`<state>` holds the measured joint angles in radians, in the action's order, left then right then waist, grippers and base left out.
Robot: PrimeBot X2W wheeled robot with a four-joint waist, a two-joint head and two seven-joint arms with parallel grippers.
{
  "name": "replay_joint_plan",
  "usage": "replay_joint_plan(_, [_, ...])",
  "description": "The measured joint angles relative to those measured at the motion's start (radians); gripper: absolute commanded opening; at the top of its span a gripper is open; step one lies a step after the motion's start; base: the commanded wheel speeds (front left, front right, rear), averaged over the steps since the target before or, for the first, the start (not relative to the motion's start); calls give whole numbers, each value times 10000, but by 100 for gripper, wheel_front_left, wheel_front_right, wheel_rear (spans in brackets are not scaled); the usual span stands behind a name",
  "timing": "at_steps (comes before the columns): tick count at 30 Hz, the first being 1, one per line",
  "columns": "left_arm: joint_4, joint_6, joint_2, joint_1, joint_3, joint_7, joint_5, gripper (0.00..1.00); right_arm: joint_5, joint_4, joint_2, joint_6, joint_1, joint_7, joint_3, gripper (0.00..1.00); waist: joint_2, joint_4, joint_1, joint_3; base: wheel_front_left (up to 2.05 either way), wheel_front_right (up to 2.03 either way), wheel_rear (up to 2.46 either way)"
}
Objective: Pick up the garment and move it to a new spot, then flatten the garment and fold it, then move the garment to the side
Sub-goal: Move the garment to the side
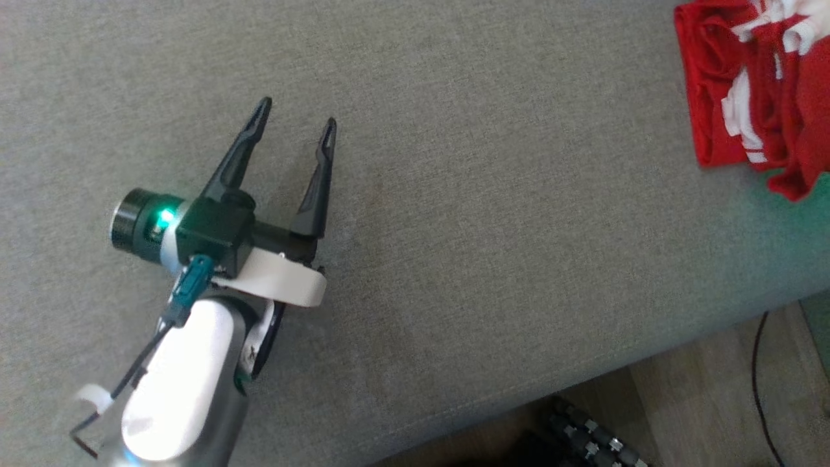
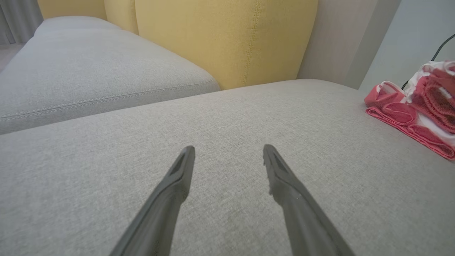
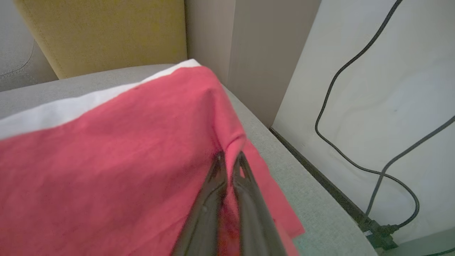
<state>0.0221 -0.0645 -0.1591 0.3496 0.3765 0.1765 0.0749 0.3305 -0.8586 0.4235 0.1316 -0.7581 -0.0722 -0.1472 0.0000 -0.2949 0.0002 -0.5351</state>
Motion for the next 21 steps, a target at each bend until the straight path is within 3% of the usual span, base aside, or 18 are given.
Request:
replay_joint_plan(1, [-13,2,-25,70,2,-6,-19,100,-23,-138,-86,0,-100,-73,-13,33,0,-28,0,-57,0,0,0])
replay_joint_plan(2, [-42,2,-56,120,4,-8,-31,100,-52,-282,-130,0,-194,-132,-23,78,0,-57,-1,-109,0,0,0])
replay_joint_plan(3, [-63,4,-84,158,10,-35,-35,100,-52,-428,-178,0,-302,-148,-33,100,0,-85,0,-155,0,0,0])
replay_joint_plan(13, [69,0,-130,258,48,27,27,100,-46,-1103,-330,0,-543,-593,-84,100,0,-63,-1,-49,0,0,0])
replay_joint_plan(21, [268,-339,-67,-192,-119,385,384,100,58,1168,-750,0,1070,-1394,372,100,0,189,-1,812,0,0,0])
